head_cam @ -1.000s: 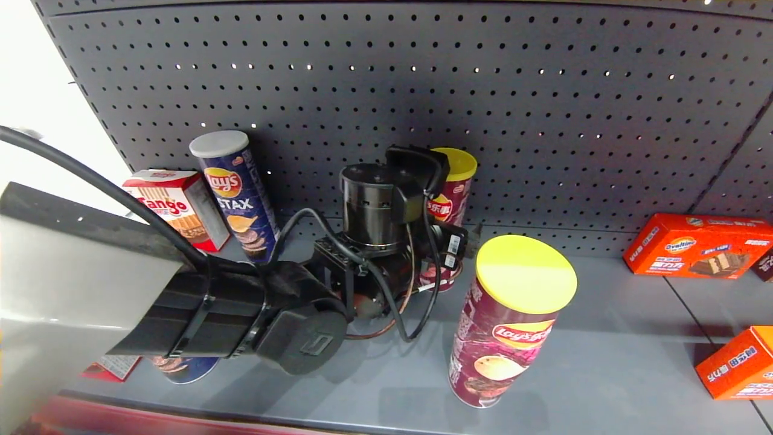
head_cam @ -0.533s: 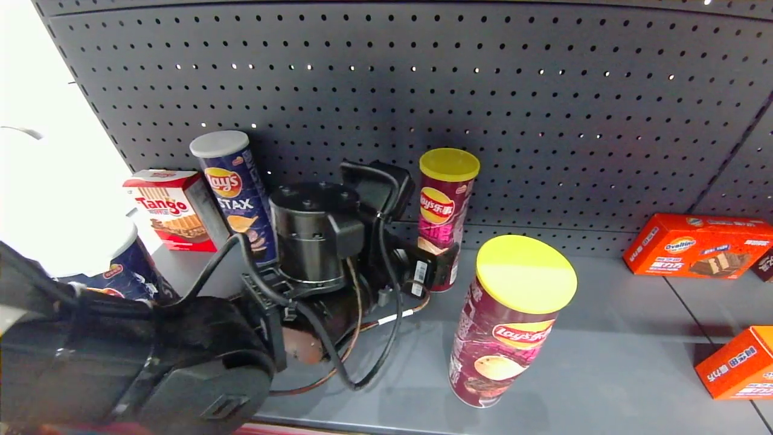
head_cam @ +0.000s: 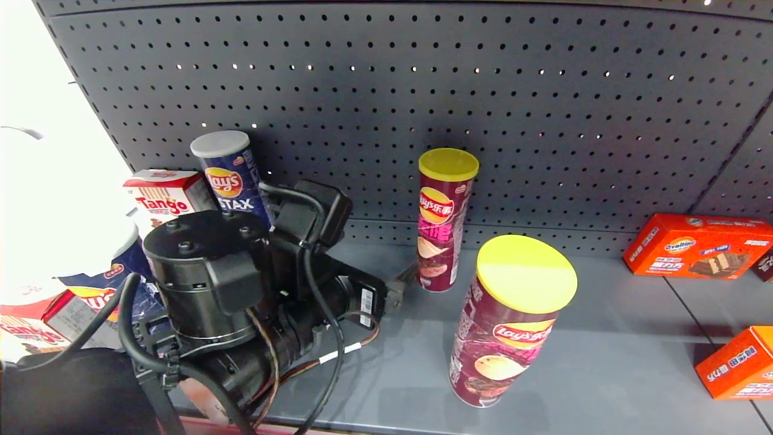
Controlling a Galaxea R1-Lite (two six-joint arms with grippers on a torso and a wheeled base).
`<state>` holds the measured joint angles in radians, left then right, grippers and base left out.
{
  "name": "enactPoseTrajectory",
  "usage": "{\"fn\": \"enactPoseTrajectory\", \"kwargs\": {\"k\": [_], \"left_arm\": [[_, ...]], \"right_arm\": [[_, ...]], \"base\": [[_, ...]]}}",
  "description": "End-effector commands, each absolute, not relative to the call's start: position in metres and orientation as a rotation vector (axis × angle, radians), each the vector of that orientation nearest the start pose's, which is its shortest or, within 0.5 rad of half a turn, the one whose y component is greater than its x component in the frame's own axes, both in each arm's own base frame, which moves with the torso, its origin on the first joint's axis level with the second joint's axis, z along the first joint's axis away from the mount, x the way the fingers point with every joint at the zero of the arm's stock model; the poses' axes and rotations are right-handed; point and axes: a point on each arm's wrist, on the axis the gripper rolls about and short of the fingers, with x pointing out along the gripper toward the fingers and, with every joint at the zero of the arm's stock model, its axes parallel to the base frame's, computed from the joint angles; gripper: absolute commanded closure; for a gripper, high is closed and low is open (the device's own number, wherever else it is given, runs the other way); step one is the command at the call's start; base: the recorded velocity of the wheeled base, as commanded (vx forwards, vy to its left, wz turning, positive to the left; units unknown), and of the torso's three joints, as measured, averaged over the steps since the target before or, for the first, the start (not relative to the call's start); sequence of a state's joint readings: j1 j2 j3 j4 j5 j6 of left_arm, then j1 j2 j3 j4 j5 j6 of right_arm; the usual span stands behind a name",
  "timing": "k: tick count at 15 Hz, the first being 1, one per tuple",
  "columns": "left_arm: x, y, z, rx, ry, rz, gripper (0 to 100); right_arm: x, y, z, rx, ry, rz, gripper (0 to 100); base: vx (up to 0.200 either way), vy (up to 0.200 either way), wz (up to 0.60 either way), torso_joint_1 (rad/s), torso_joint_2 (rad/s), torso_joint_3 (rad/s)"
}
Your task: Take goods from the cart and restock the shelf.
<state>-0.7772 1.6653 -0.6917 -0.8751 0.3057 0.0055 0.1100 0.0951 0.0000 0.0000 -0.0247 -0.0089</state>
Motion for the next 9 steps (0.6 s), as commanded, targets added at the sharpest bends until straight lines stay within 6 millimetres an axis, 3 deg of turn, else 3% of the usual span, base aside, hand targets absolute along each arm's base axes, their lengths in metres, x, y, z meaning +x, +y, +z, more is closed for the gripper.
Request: {"fn": "enactPoseTrajectory", "kwargs": {"k": [1,5,9], "left_arm": [[0.225,-0.192,0.184,0.065,0.091,-0.371,0],[0.245,-0.202,0.172,0.085,0.118,-0.342,0],[0.28,-0.209,0.159,0.087,0.132,-0.307,0]], "right_arm": [[-0.015,-0.002,0.077,-0.016,0.096,0.086,0],[-0.015,-0.002,0.077,-0.016,0.096,0.086,0],[-0.015,-0.002,0.077,-0.016,0.096,0.086,0]], "base": [[0.0,0.0,0.0,0.0,0.0,0.0],[0.0,0.0,0.0,0.0,0.0,0.0],[0.0,0.0,0.0,0.0,0.0,0.0]]}}
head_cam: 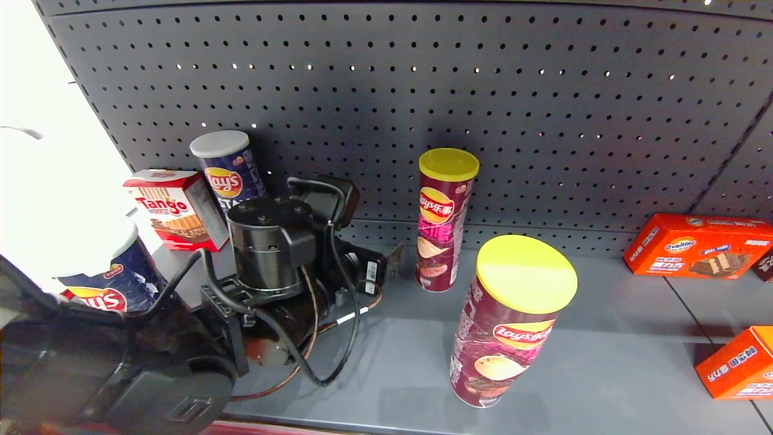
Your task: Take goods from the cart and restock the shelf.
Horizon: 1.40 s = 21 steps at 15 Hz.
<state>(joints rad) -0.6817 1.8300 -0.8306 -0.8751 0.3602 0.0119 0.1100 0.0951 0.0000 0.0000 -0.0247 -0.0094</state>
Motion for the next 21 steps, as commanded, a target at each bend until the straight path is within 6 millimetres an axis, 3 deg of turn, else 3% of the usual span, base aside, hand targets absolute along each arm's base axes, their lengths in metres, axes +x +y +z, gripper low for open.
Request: {"fn": "enactPoseTrajectory", "kwargs": {"k": [1,4,21], "left_arm": [[0.284,-0.21,0.158,0.086,0.132,-0.307,0],[0.292,-0.214,0.152,0.082,0.142,-0.342,0],[0.276,-0.234,0.152,0.081,0.148,-0.481,0]], "right_arm": [[-0.015,-0.002,0.077,-0.016,0.096,0.086,0],[-0.015,-0.002,0.077,-0.016,0.096,0.086,0],[-0.015,-0.002,0.077,-0.016,0.096,0.086,0]], "base": [[0.0,0.0,0.0,0.0,0.0,0.0],[0.0,0.0,0.0,0.0,0.0,0.0],[0.0,0.0,0.0,0.0,0.0,0.0]]}}
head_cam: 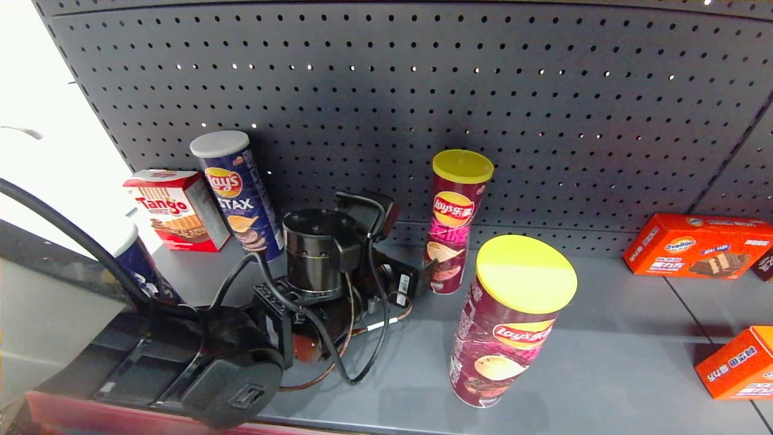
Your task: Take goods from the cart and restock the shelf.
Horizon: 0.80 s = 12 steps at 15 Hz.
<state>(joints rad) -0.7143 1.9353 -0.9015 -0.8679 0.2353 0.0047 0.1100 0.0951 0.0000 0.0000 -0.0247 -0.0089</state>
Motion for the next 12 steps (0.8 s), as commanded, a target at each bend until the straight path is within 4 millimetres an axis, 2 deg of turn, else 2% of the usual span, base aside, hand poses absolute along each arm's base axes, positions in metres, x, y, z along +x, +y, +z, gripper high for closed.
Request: {"fn": "enactPoseTrajectory", "kwargs": {"k": [1,2,6,10,12], "left_arm": [[0.272,-0.237,0.152,0.081,0.148,-0.495,0],[0.27,-0.238,0.152,0.075,0.152,-0.502,0],[0.259,-0.22,0.164,0.056,0.132,-0.489,0],[0.274,-0.203,0.164,0.058,0.132,-0.418,0],[0.285,-0.206,0.156,0.066,0.148,-0.407,0]], "right_arm": [[-0.015,-0.002,0.077,-0.016,0.096,0.086,0],[-0.015,-0.002,0.077,-0.016,0.096,0.086,0],[-0.015,-0.002,0.077,-0.016,0.096,0.086,0],[-0.015,-0.002,0.077,-0.016,0.096,0.086,0],[-0.015,-0.002,0.077,-0.016,0.096,0.086,0]], "base": [[0.0,0.0,0.0,0.0,0.0,0.0],[0.0,0.0,0.0,0.0,0.0,0.0],[0.0,0.0,0.0,0.0,0.0,0.0],[0.0,0.0,0.0,0.0,0.0,0.0],[0.0,0.0,0.0,0.0,0.0,0.0]]}}
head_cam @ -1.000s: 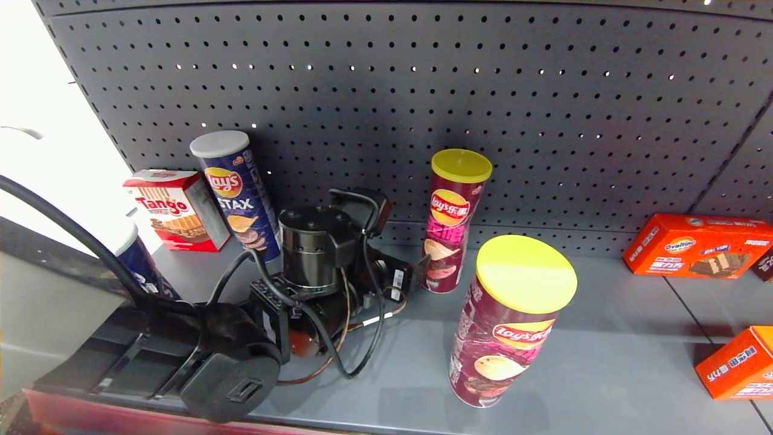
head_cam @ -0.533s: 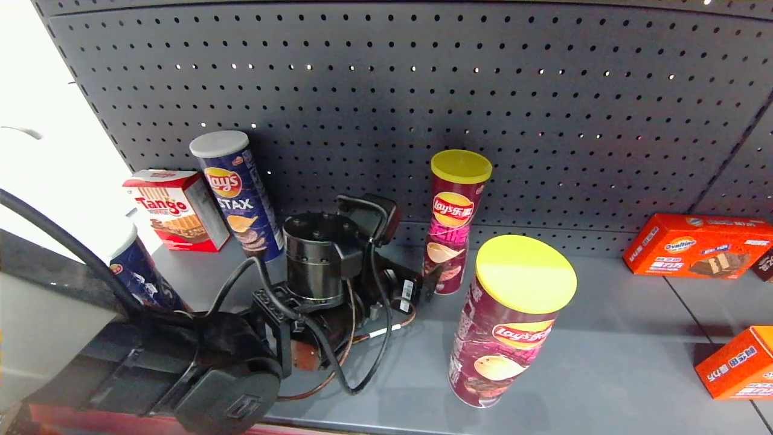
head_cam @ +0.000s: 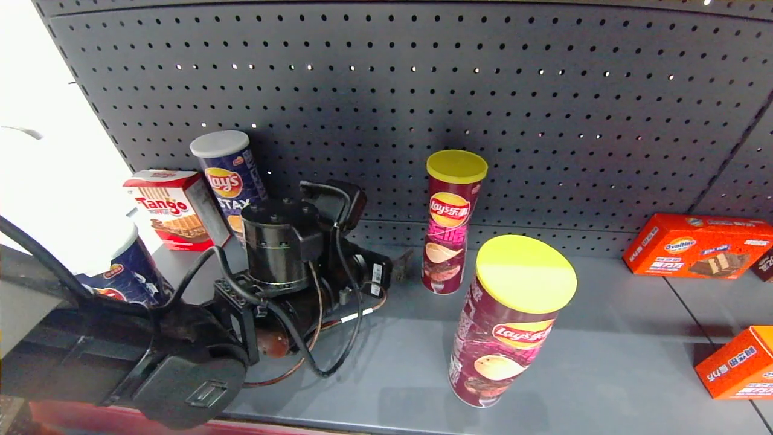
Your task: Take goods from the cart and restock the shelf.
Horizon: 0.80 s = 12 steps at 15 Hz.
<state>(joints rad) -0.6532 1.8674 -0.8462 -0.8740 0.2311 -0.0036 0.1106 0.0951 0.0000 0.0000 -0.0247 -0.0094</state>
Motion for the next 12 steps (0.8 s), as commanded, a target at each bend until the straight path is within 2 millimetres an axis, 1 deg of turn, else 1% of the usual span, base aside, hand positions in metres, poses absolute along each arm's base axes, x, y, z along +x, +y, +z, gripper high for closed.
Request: {"fn": "enactPoseTrajectory", "kwargs": {"k": [1,2,6,12], "left_arm": [[0.288,-0.208,0.154,0.065,0.151,-0.405,0],[0.294,-0.212,0.15,0.068,0.157,-0.41,0],[0.305,-0.222,0.148,0.062,0.149,-0.416,0],[0.304,-0.227,0.147,0.063,0.148,-0.428,0]], "right_arm": [[-0.015,-0.002,0.077,-0.016,0.096,0.086,0],[-0.015,-0.002,0.077,-0.016,0.096,0.086,0],[-0.015,-0.002,0.077,-0.016,0.096,0.086,0],[-0.015,-0.002,0.077,-0.016,0.096,0.086,0]], "base": [[0.0,0.0,0.0,0.0,0.0,0.0],[0.0,0.0,0.0,0.0,0.0,0.0],[0.0,0.0,0.0,0.0,0.0,0.0],[0.0,0.0,0.0,0.0,0.0,0.0]]}}
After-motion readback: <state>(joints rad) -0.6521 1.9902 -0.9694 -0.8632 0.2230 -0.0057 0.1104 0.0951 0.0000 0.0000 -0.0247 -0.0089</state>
